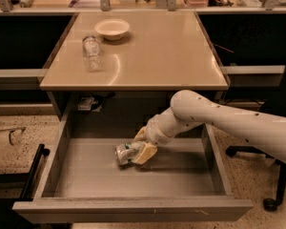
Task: Place 7up can into top drawer
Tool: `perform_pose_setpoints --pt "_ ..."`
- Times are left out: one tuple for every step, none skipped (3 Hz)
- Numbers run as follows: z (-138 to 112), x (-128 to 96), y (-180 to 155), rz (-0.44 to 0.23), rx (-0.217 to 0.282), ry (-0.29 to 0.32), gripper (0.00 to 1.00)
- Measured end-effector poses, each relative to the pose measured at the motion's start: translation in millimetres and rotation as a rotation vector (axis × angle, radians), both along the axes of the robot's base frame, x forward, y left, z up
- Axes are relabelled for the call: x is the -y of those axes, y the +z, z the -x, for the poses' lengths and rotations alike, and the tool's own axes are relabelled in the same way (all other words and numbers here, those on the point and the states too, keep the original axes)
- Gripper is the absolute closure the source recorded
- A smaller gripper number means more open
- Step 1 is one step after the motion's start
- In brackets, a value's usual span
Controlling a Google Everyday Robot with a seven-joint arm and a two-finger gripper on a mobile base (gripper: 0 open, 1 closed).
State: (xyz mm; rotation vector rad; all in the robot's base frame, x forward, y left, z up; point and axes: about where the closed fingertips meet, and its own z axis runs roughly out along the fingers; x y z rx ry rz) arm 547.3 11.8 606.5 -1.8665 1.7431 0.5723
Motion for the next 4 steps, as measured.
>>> perform_pose_setpoints --pt "0.0 0.0 0.0 0.0 0.0 0.0 0.81" --pt "0.0 0.0 0.0 0.0 0.0 0.0 0.58" --pt "0.0 -0.1 -0.1 0.0 0.0 0.0 0.35" --pt "0.1 -0.1 -0.1 0.0 0.0 0.0 0.12"
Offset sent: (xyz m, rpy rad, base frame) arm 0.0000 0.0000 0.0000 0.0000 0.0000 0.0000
